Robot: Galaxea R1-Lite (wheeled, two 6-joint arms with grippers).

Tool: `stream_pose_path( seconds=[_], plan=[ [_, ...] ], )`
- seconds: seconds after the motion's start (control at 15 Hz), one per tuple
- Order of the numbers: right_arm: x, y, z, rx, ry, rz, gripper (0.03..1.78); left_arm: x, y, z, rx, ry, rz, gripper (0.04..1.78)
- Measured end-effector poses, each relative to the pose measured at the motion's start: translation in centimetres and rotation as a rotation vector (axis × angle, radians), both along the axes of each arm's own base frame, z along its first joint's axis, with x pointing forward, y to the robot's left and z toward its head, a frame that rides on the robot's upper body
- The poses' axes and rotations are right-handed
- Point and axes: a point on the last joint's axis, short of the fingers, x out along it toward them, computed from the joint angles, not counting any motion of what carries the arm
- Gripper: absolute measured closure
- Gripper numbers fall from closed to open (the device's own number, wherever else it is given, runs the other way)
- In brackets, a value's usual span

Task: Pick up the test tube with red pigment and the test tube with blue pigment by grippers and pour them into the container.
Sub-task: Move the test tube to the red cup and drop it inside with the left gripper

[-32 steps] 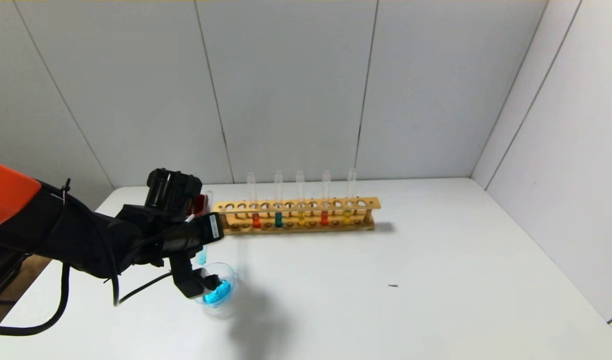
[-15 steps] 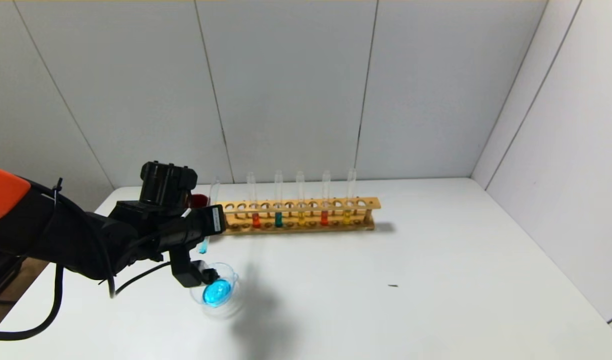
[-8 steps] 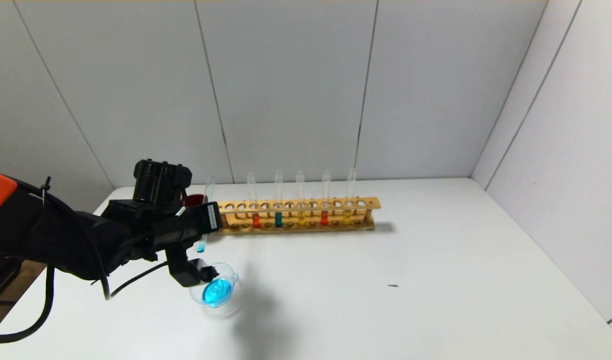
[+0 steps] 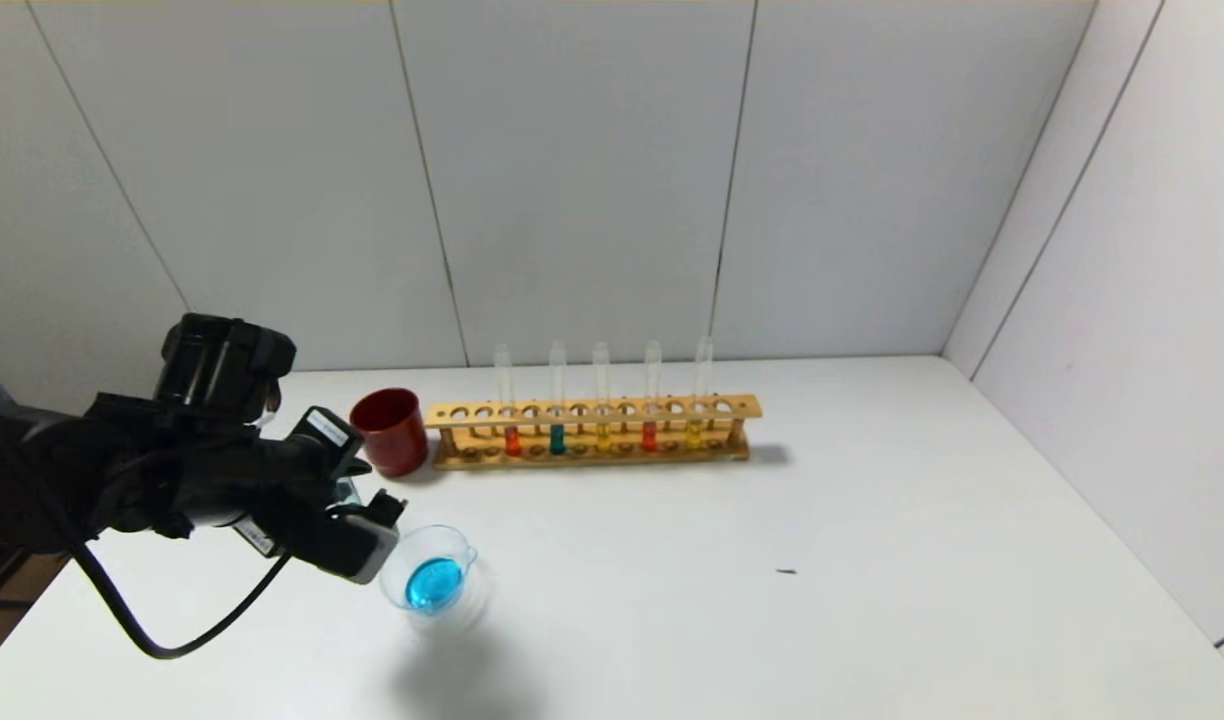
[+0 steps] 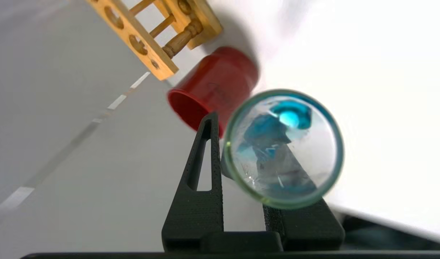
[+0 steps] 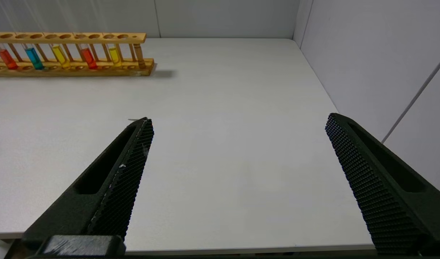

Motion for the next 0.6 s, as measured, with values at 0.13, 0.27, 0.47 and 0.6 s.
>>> stream_pose_path(
  seconds=[0.13, 0.27, 0.47, 0.6],
  plan=[
    [0.0, 0.0, 0.0, 0.0, 0.0, 0.0, 0.06, -1.3, 0.3, 1.1, -0.143, 0.094, 0.114, 1.48],
    [0.0, 0.0, 0.0, 0.0, 0.0, 0.0, 0.06, -2.1, 0.6, 2.9, -0.271, 0.186, 0.211, 1.48],
    [0.0, 0.0, 0.0, 0.0, 0.0, 0.0, 0.06, -2.5, 1.8, 4.7, -0.47, 0.321, 0.298, 1.48],
    [0.0, 0.0, 0.0, 0.0, 0.0, 0.0, 0.06, -2.4, 3.1, 5.3, -0.578, 0.341, 0.311, 1.48]
  ],
)
